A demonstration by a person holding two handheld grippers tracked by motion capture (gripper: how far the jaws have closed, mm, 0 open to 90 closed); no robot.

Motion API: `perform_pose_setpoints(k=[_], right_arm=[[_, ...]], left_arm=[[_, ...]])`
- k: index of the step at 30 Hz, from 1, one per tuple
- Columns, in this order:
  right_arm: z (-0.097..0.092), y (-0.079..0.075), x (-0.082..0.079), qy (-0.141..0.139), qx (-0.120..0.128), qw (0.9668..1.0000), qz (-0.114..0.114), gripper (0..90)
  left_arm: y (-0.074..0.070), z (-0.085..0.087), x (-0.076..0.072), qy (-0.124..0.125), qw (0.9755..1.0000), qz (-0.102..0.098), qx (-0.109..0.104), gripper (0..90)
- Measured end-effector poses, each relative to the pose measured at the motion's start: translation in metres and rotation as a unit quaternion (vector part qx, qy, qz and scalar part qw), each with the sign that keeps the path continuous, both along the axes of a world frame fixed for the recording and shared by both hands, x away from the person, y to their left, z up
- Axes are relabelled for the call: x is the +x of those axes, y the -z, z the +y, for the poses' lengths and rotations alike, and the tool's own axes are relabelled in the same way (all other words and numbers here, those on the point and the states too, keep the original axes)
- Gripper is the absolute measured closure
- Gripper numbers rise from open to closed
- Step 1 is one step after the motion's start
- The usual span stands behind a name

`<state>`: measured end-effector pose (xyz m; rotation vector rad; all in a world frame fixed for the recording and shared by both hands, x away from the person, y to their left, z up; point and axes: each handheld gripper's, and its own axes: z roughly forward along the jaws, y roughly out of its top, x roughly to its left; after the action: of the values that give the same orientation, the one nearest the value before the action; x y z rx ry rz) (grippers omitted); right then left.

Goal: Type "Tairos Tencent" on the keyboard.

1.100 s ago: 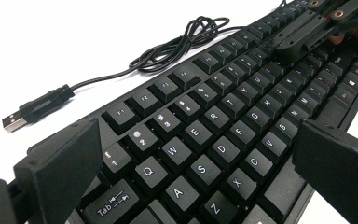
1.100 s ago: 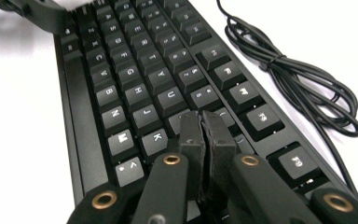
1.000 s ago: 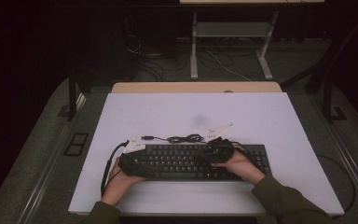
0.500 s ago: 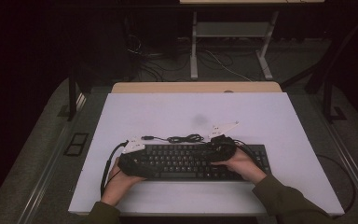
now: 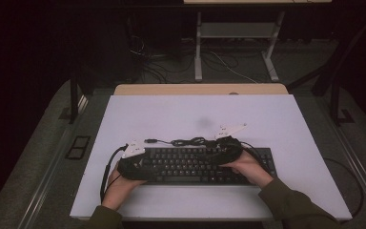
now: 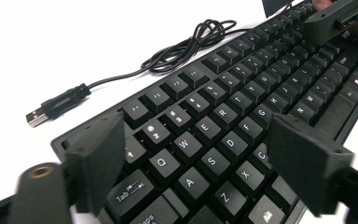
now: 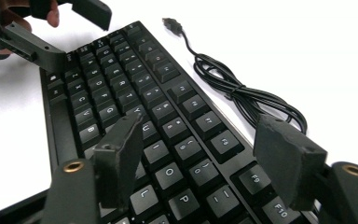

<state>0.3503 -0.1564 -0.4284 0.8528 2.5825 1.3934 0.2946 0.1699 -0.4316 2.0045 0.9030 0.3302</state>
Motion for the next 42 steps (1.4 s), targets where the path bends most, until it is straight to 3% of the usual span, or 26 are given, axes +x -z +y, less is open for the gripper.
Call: perform_pose_setpoints(k=[7,21,42], right_arm=[[0.0,0.001,0.0,0.006,-0.001,1.0,-0.003,29.0],[0.001,0.001,0.0,0.005,-0.005,0.9999,-0.008,28.6],[0.002,0.0,-0.001,0.007,-0.004,0.9999,-0.009,27.9]], left_arm=[[0.0,0.002,-0.001,0.008,0.9999,0.006,0.001,41.8],[0.001,-0.003,0.001,0.03,0.9991,0.03,0.006,89.3],[0.005,-0.009,0.003,0.039,0.9981,0.047,0.012,89.4]])
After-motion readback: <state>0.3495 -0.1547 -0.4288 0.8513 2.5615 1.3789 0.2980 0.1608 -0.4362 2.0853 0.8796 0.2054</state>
